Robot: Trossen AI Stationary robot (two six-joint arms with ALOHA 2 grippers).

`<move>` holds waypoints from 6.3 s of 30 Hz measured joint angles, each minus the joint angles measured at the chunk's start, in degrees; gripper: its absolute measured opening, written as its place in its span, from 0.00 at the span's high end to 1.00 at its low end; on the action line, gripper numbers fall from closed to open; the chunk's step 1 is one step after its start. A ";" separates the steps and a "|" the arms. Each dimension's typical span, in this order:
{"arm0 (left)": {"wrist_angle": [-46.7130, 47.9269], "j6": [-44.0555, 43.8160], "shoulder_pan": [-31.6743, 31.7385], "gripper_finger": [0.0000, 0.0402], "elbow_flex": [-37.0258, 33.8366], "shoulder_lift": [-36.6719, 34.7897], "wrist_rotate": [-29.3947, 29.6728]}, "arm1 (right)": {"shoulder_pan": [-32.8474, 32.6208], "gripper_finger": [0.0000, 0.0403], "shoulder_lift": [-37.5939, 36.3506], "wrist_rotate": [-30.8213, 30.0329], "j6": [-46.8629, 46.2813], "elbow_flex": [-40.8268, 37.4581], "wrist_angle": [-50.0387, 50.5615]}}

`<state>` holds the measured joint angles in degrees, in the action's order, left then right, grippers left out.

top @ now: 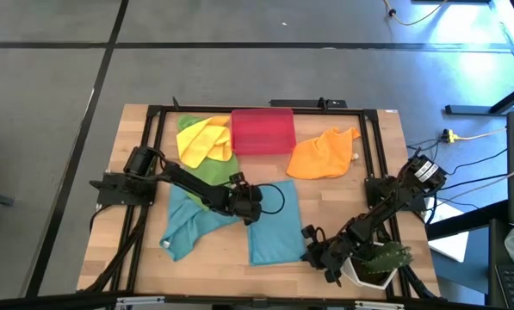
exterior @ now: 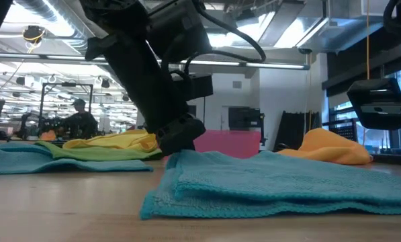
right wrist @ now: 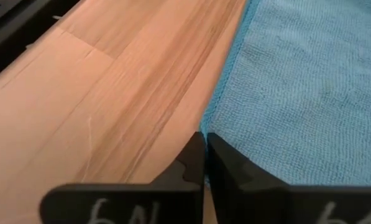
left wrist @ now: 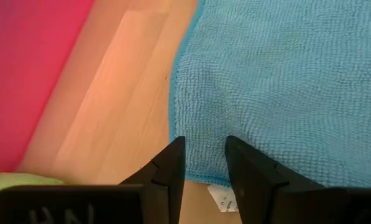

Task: Roll microfiber towels into tight, uniform cylinder then place into a basket
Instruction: Fold the right blue microfiber towel

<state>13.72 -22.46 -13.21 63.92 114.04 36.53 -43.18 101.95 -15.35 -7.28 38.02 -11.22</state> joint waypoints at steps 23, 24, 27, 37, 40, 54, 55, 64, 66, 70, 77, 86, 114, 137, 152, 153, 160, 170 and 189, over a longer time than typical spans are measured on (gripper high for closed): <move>1.67 7.65 -2.75 0.52 0.00 -12.40 -2.01 | 0.04 0.97 0.17 -5.56 -7.69 -0.20 -1.99; 1.74 7.92 -3.25 0.51 0.00 -13.06 -2.03 | 0.07 0.97 0.05 -6.01 -8.44 -0.20 -2.04; -0.02 7.94 -5.15 0.49 0.00 -14.10 -3.39 | 0.11 0.99 -0.49 -8.11 -10.28 -0.33 -1.94; -8.46 9.14 -18.29 0.48 0.00 -10.32 -5.47 | 0.27 0.99 -3.11 -13.55 -16.35 -0.39 -2.16; -8.66 9.10 -21.52 0.48 0.00 -8.47 -5.62 | 0.57 0.99 -4.51 -14.35 -16.66 -0.35 -2.92; -10.10 6.56 -25.86 0.48 0.00 -1.20 1.23 | 3.55 1.00 -12.99 -20.22 -16.23 -0.17 -3.58; -10.66 6.57 -25.83 0.48 0.00 -0.68 1.49 | 3.94 1.00 -13.22 -20.53 -16.24 -0.17 -3.54; -11.83 7.00 -25.62 0.46 0.00 1.81 3.41 | 7.00 1.00 -13.84 -21.03 -16.55 -0.15 -3.45; -11.83 7.81 -25.62 0.47 0.00 1.81 3.50 | 7.47 1.00 -13.84 -21.03 -16.60 -0.15 -3.46; -11.42 8.71 -25.62 0.47 0.00 1.81 4.01 | 7.92 1.00 -13.84 -21.00 -17.08 -0.15 -3.43; -11.24 9.64 -25.98 0.47 0.00 1.81 5.42 | 8.20 1.00 -13.84 -21.03 -19.76 -0.13 -0.33; -11.39 9.57 -26.54 0.47 0.00 1.97 4.53 | 8.20 1.00 -13.84 -22.08 -21.14 -0.11 0.87; -11.81 7.55 -24.09 0.98 0.00 1.99 6.21 | 8.02 0.99 -13.84 -16.83 -23.95 -0.07 5.55; -11.83 7.42 -23.92 1.00 0.00 1.99 6.20 | 8.00 0.99 -13.84 -14.95 -22.20 -0.07 6.43; -11.83 7.59 -22.43 1.00 0.00 1.99 7.30 | 8.00 0.99 -13.84 -14.53 -17.67 -0.07 6.39; -11.83 7.60 -22.44 1.00 0.00 1.99 7.31 | 8.00 0.99 -13.84 -14.53 -17.70 -0.07 6.38; -11.83 7.57 -23.68 1.00 0.00 2.00 7.33 | 7.68 0.99 -13.84 -13.48 -19.46 -0.07 6.34; -12.29 7.59 -23.82 1.00 0.00 2.01 7.39 | 7.50 0.99 -13.84 -12.96 -19.38 -0.08 6.34; -12.16 7.53 -23.34 1.00 0.00 2.01 7.32 | 7.50 0.99 -13.84 -12.90 -18.09 -0.09 6.38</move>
<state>1.56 -14.94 -36.56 63.92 116.05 43.86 -35.68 88.12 -28.25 -25.37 37.93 -4.84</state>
